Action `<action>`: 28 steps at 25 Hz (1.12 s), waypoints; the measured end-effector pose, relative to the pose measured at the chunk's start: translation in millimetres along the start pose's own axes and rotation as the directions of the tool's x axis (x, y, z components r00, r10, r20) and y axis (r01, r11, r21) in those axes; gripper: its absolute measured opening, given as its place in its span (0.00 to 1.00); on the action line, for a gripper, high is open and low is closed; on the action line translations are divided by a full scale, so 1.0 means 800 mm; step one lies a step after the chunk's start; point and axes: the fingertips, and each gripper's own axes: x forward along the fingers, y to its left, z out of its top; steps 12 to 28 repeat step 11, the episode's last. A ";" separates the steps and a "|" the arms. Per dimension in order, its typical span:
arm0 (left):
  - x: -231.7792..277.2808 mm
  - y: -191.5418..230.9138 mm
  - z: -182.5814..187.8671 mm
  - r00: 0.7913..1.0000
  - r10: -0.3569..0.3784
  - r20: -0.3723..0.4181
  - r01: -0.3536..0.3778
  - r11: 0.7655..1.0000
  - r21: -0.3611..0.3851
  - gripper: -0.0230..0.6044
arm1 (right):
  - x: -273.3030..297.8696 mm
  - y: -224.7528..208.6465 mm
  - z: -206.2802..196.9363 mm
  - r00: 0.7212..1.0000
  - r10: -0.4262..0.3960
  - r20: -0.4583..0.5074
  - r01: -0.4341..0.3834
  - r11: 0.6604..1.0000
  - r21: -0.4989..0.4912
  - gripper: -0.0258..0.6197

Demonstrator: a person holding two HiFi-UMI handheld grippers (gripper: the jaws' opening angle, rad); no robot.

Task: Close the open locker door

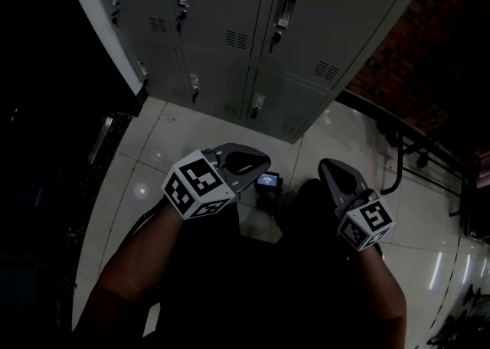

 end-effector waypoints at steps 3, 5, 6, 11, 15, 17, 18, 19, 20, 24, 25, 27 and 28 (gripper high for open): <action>0.000 0.000 -0.001 1.000 0.002 -0.002 -0.002 1.000 -0.002 0.06 | 0.000 0.000 -0.002 1.000 0.010 -0.001 -0.010 1.000 -0.001 0.04; 0.000 0.000 -0.001 1.000 0.004 -0.005 -0.004 1.000 -0.002 0.06 | 0.001 0.000 -0.003 1.000 0.010 -0.006 -0.010 1.000 0.000 0.04; 0.000 0.000 -0.001 1.000 0.005 -0.006 -0.005 1.000 -0.002 0.06 | 0.001 0.000 -0.003 1.000 0.006 -0.009 -0.006 1.000 0.003 0.04; -0.001 0.002 -0.002 1.000 0.007 -0.009 -0.007 1.000 0.003 0.06 | 0.004 0.000 -0.002 1.000 -0.014 -0.024 0.015 1.000 0.013 0.04; -0.001 0.002 -0.002 1.000 0.007 -0.009 -0.007 1.000 0.003 0.06 | 0.004 0.000 -0.002 1.000 -0.014 -0.024 0.015 1.000 0.013 0.04; -0.001 0.002 -0.002 1.000 0.007 -0.009 -0.007 1.000 0.003 0.06 | 0.004 0.000 -0.002 1.000 -0.014 -0.024 0.015 1.000 0.013 0.04; -0.001 0.002 -0.002 1.000 0.007 -0.009 -0.007 1.000 0.003 0.06 | 0.004 0.000 -0.002 1.000 -0.014 -0.024 0.015 1.000 0.013 0.04; -0.001 0.002 -0.002 1.000 0.007 -0.009 -0.007 1.000 0.003 0.06 | 0.004 0.000 -0.002 1.000 -0.014 -0.024 0.015 1.000 0.013 0.04; -0.001 0.002 -0.002 1.000 0.007 -0.009 -0.007 1.000 0.003 0.06 | 0.004 0.000 -0.002 1.000 -0.014 -0.024 0.015 1.000 0.013 0.04; -0.001 0.002 -0.002 1.000 0.007 -0.009 -0.007 1.000 0.003 0.06 | 0.004 0.000 -0.002 1.000 -0.014 -0.024 0.015 1.000 0.013 0.04; -0.001 0.002 -0.002 1.000 0.007 -0.009 -0.007 1.000 0.003 0.06 | 0.004 0.000 -0.002 1.000 -0.014 -0.024 0.015 1.000 0.013 0.04; -0.001 0.002 -0.002 1.000 0.007 -0.009 -0.007 1.000 0.003 0.06 | 0.004 0.000 -0.002 1.000 -0.014 -0.024 0.015 1.000 0.013 0.04; -0.001 0.002 -0.002 1.000 0.007 -0.009 -0.007 1.000 0.003 0.06 | 0.004 0.000 -0.002 1.000 -0.014 -0.024 0.015 1.000 0.013 0.04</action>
